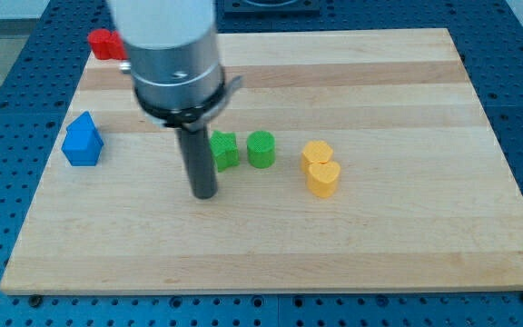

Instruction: Push the green blocks into the yellow blocks

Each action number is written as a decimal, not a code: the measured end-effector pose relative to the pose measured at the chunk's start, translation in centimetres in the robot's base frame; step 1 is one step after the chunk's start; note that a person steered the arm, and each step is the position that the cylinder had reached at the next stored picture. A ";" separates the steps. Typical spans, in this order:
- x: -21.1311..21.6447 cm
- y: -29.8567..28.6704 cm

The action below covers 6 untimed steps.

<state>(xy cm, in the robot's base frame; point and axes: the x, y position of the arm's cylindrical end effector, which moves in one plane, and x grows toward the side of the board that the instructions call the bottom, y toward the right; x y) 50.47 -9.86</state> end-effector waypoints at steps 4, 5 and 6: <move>-8.3 8.7; -10.1 12.8; -13.3 17.8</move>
<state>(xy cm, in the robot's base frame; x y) 37.17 7.89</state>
